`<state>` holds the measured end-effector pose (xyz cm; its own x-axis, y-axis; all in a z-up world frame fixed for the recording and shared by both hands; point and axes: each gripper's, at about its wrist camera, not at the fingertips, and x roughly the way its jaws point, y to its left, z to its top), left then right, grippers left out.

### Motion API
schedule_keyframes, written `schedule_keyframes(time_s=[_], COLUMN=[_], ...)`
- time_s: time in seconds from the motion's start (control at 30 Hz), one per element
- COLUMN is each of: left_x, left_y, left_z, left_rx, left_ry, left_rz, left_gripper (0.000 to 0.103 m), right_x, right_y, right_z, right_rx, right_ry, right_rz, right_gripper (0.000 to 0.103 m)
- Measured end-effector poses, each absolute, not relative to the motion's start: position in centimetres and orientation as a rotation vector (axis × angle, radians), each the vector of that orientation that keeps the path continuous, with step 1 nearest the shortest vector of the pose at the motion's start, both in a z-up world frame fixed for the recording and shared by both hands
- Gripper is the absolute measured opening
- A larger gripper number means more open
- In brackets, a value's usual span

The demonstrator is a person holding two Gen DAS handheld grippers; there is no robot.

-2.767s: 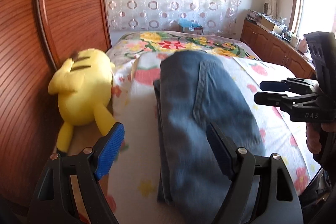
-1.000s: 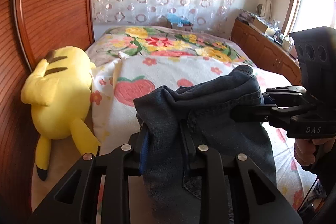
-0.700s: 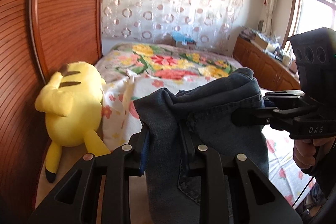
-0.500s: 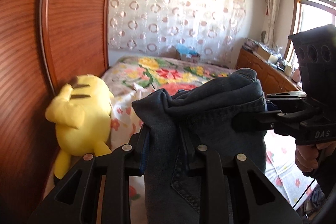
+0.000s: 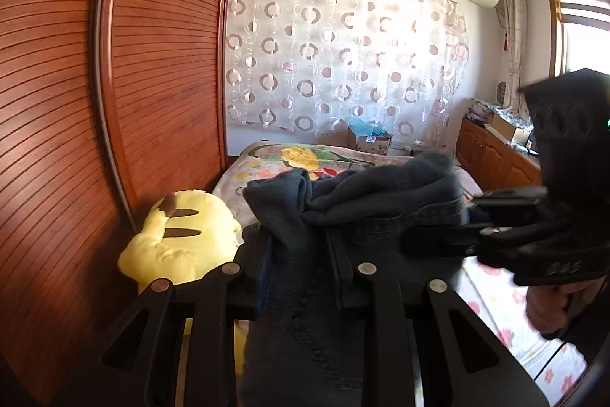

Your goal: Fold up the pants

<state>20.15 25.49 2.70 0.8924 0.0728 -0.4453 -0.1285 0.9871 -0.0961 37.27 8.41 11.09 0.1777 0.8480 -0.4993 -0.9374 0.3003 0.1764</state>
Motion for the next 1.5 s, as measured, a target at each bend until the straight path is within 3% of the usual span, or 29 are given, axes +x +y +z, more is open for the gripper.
schedule_keyframes(time_s=[0.3, 0.63, 0.87, 1.27, 1.5], left_x=[28.1, 29.1, 27.3, 19.4, 18.0], left_y=[24.4, 24.1, 24.0, 28.3, 29.3], left_z=[-1.7, -5.0, -4.5, 1.6, 2.8], left_rx=[-0.090, -0.116, -0.146, -0.166, -0.179], left_ry=[0.557, 0.640, 0.622, 0.465, 0.410], left_rz=[0.148, 0.115, 0.113, 0.253, 0.282], left_gripper=[0.026, 0.026, 0.026, 0.026, 0.026], right_x=[45.0, 51.9, 49.6, 42.6, 43.2], right_y=[8.1, 9.1, 11.9, 18.6, 16.0], right_z=[5.3, 1.0, 2.9, 9.0, 10.1], right_rx=[-0.139, -0.107, -0.094, -0.052, 0.033], right_ry=[0.642, 0.719, 0.687, 0.637, 0.616], right_rz=[1.164, 1.082, 1.114, 1.294, 1.381], right_gripper=[0.021, 0.021, 0.020, 0.019, 0.019])
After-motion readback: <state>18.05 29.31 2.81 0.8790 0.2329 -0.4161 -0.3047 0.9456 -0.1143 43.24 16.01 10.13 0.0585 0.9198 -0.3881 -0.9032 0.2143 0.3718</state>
